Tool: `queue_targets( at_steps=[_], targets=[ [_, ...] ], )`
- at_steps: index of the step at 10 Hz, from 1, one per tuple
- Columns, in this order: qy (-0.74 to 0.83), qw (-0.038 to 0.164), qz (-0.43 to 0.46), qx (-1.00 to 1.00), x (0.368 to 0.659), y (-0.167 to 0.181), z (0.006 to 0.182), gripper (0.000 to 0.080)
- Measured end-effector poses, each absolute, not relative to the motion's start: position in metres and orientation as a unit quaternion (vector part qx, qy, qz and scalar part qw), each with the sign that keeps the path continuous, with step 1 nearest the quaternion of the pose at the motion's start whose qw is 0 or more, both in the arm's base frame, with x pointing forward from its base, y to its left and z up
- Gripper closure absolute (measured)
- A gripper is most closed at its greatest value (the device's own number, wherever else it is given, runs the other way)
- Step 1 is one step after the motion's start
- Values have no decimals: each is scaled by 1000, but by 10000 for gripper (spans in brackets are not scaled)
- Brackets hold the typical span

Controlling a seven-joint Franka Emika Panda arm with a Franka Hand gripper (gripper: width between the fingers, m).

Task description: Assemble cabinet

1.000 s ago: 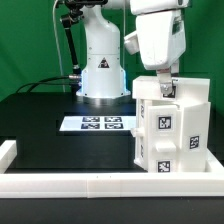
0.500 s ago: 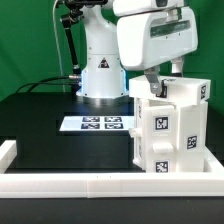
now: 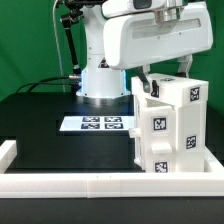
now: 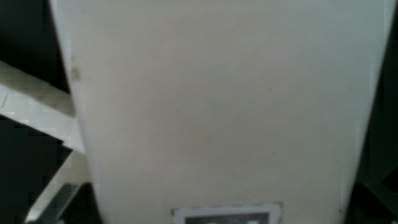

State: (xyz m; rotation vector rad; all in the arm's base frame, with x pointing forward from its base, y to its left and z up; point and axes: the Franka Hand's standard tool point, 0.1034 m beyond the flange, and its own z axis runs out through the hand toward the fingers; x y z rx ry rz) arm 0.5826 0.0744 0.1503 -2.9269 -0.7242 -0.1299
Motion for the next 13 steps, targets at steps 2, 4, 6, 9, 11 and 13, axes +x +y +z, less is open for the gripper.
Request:
queue_targets(
  at_steps=[2, 4, 6, 9, 11, 13],
  targets=[
    [-156, 65, -43, -985, 584, 74, 151, 239],
    [-91, 68, -40, -993, 584, 73, 151, 239],
    [1, 71, -34, -997, 585, 74, 151, 239],
    [130, 79, -28, -988, 585, 76, 152, 239],
    [164, 80, -24, -983, 584, 80, 153, 239],
    [162, 80, -19, -983, 583, 82, 154, 230]
  ],
)
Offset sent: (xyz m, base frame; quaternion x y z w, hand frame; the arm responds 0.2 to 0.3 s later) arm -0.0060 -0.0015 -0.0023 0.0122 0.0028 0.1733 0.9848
